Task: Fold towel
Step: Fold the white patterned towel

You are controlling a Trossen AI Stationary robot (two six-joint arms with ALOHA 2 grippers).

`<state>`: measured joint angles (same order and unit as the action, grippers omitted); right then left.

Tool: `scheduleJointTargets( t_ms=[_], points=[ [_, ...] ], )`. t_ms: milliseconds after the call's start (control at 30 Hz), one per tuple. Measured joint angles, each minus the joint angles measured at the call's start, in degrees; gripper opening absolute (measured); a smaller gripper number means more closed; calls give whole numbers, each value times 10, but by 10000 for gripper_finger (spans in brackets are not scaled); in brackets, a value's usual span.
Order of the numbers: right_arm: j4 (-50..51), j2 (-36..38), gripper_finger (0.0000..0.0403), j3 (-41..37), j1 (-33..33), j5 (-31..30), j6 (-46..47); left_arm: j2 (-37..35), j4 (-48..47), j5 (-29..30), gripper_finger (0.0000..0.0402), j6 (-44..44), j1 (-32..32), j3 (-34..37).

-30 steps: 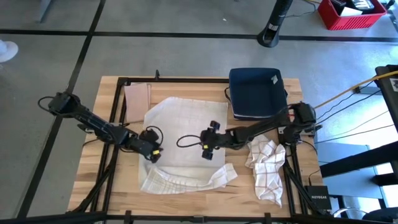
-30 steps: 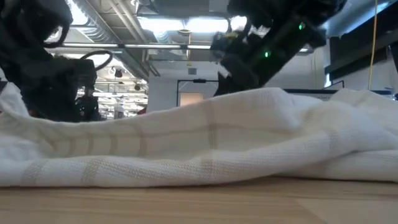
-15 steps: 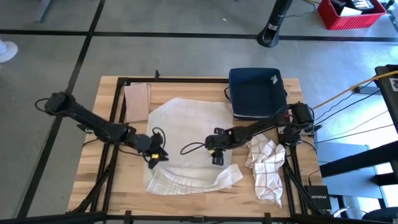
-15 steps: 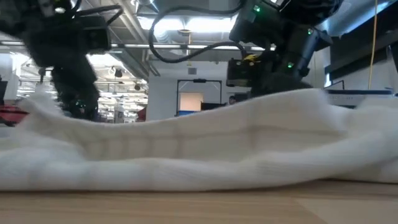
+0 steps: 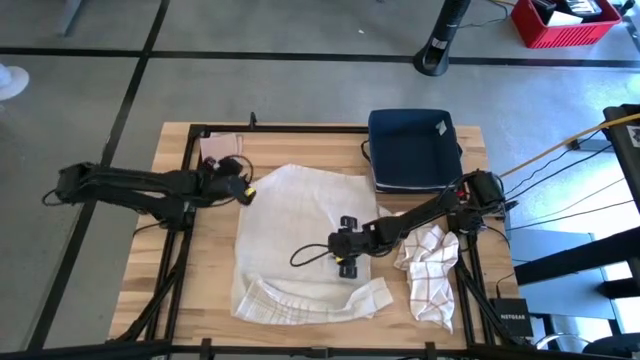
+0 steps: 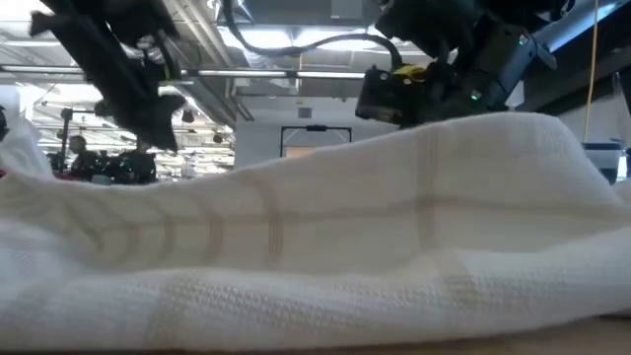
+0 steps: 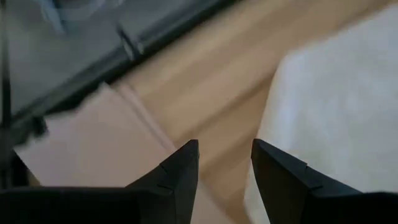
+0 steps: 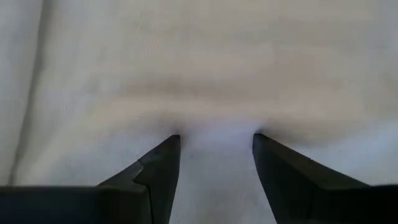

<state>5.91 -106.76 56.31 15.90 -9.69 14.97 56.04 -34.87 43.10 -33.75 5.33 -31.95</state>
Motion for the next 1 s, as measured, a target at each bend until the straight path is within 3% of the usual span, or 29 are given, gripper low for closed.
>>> scheduleJointTargets(
  t_ms=[100,233,367,500,733,867,1000],
  points=[
    [-18,-5,204,1,-1,-9,0,38,21,-71,140,44,54,16],
    [-31,-18,204,1,-1,-31,0,99,22,-97,140,89,96,25],
    [-44,-29,204,2,-1,-37,5,146,40,-125,140,120,110,25],
    [-58,-31,204,2,-1,-32,12,175,103,-204,140,161,109,25],
    [-58,-31,204,2,-1,-33,12,163,237,-362,140,141,48,25],
    [-59,-31,204,2,-1,-34,12,179,274,-383,140,135,-12,25],
    [-59,-31,204,2,-1,-37,12,183,216,-382,140,145,-37,14]
  ],
)
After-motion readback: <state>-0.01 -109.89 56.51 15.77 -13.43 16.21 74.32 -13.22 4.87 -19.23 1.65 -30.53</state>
